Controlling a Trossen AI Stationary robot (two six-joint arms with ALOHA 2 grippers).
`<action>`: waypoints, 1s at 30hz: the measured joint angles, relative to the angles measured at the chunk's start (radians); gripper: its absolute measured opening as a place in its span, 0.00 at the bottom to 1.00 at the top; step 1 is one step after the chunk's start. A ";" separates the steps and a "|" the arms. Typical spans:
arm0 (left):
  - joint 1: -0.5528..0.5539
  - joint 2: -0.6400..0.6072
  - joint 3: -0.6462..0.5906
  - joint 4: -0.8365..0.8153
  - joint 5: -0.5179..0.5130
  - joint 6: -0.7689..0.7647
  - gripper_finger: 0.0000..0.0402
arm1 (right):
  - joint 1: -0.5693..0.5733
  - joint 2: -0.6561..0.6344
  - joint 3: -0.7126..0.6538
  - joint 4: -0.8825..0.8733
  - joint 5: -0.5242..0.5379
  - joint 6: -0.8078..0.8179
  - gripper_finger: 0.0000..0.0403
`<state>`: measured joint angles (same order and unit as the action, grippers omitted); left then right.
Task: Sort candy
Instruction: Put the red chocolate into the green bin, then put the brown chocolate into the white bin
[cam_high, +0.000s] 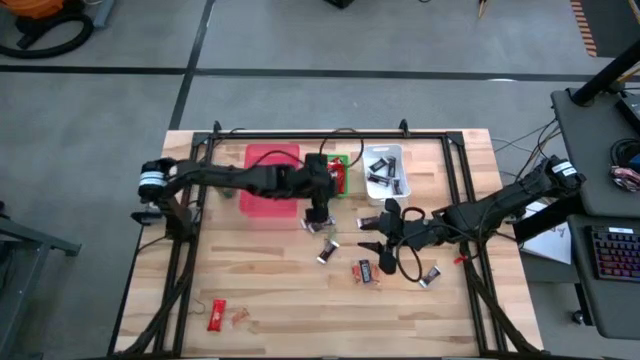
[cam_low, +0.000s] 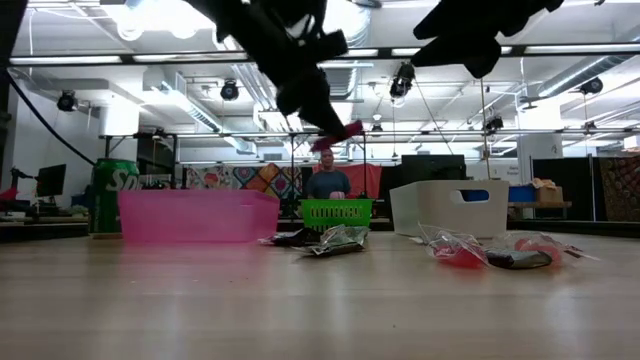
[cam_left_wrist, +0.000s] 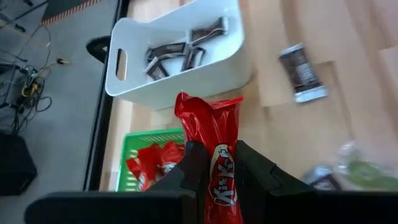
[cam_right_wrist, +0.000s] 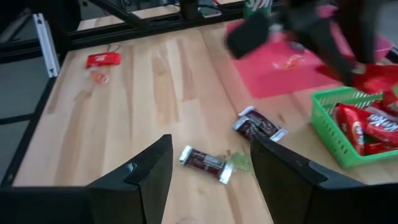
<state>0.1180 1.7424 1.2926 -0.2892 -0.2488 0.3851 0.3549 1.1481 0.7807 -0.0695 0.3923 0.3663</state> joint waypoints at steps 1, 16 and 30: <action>0.019 0.008 0.000 0.002 0.009 0.013 0.10 | 0.005 0.000 0.000 0.001 0.000 0.010 0.51; 0.182 0.142 0.000 0.076 0.051 0.090 0.11 | 0.017 0.031 0.000 0.001 0.001 0.069 0.51; 0.185 0.187 0.001 0.075 -0.001 0.101 0.38 | 0.016 0.046 0.000 0.007 0.003 0.094 0.51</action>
<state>0.3035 1.9290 1.2934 -0.2144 -0.2501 0.4862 0.3709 1.1940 0.7807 -0.0622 0.3953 0.4603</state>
